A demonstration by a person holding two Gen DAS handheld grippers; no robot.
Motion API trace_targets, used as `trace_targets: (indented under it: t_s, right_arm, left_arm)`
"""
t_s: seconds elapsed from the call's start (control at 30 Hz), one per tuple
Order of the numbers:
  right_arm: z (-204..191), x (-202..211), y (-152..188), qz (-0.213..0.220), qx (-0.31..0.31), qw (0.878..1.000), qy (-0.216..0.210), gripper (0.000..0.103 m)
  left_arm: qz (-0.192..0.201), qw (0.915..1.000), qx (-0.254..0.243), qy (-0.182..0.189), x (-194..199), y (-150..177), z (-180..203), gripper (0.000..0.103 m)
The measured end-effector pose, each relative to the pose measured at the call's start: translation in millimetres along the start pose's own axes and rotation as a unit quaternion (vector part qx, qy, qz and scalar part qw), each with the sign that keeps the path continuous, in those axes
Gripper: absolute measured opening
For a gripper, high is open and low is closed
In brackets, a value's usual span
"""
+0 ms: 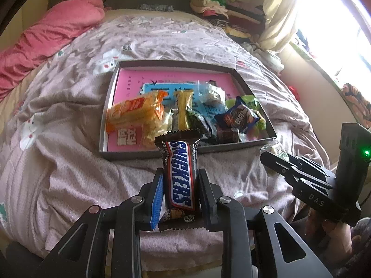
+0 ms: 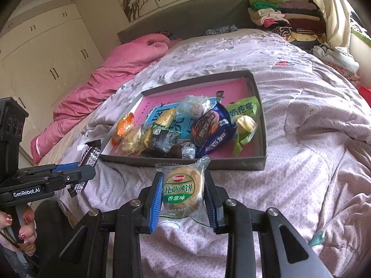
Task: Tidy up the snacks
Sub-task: 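Lift the Snickers and round cake and carry both over the tray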
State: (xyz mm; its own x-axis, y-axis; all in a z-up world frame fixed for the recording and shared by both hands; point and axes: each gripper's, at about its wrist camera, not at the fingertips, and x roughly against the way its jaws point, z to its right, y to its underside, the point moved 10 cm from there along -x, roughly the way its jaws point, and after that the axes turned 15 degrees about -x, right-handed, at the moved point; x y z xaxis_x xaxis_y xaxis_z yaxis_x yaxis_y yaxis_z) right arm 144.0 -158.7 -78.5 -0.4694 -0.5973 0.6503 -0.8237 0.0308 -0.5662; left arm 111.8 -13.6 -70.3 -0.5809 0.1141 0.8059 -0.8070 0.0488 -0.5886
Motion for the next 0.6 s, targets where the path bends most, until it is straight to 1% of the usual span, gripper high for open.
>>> trace_targets:
  t_s: [0.23, 0.6]
  right_arm:
    - [0.1, 6.9, -8.0, 0.019, 0.009, 1.0, 0.005, 0.033]
    - [3.2, 15.0, -22.2, 0.041, 0.002, 0.999, -0.001, 0.033]
  left_arm:
    - [0.012, 0.9999, -0.006, -0.011, 6.0, -12.2, 0.4, 0.029]
    - [0.023, 0.9995, -0.012, -0.018, 10.1, -26.0, 2.2, 0.029]
